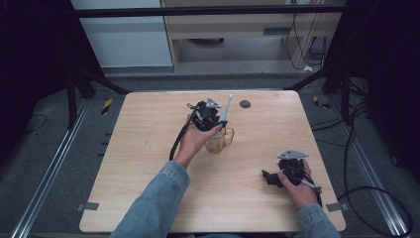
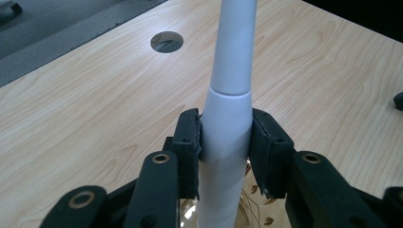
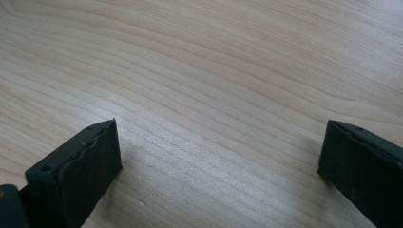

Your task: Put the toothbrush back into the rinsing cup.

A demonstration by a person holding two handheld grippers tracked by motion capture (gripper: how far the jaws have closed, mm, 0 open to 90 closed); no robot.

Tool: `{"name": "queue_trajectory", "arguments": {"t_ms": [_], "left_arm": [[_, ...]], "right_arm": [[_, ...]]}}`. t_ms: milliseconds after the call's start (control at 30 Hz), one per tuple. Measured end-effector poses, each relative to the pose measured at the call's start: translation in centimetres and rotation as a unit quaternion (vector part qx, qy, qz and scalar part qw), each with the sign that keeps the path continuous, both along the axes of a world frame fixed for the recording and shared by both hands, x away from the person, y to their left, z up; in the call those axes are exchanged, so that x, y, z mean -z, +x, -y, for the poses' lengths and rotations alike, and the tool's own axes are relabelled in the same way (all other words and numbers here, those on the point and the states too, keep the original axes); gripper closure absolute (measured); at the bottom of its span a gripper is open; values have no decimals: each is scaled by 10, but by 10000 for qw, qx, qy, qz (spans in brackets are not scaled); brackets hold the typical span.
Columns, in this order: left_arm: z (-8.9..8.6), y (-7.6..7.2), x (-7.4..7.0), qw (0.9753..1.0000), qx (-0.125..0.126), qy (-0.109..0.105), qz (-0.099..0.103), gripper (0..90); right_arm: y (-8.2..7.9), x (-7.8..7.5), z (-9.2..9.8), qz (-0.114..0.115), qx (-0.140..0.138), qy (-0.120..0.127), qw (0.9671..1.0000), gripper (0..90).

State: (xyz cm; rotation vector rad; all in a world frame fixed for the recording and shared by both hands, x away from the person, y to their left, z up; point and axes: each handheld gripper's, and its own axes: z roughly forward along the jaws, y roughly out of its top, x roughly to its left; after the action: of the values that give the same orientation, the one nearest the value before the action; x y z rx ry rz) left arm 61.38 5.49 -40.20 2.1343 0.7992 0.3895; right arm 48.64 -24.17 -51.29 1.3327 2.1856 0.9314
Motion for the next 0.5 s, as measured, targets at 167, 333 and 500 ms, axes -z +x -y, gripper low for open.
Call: {"name": "queue_trajectory", "arguments": {"t_ms": [167, 333, 500], "left_arm": [[-1, 0, 0, 10000, -10, 2, 5, 636], [-2, -1, -2, 10000, -13, -9, 27, 633], [-2, -2, -3, 10000, -4, 6, 22, 627]], "right_arm": [[0, 0, 0, 0, -1, 0, 10000, 4], [0, 0, 0, -1, 1, -1, 10000, 3], [0, 0, 0, -2, 3, 1, 10000, 4]]}}
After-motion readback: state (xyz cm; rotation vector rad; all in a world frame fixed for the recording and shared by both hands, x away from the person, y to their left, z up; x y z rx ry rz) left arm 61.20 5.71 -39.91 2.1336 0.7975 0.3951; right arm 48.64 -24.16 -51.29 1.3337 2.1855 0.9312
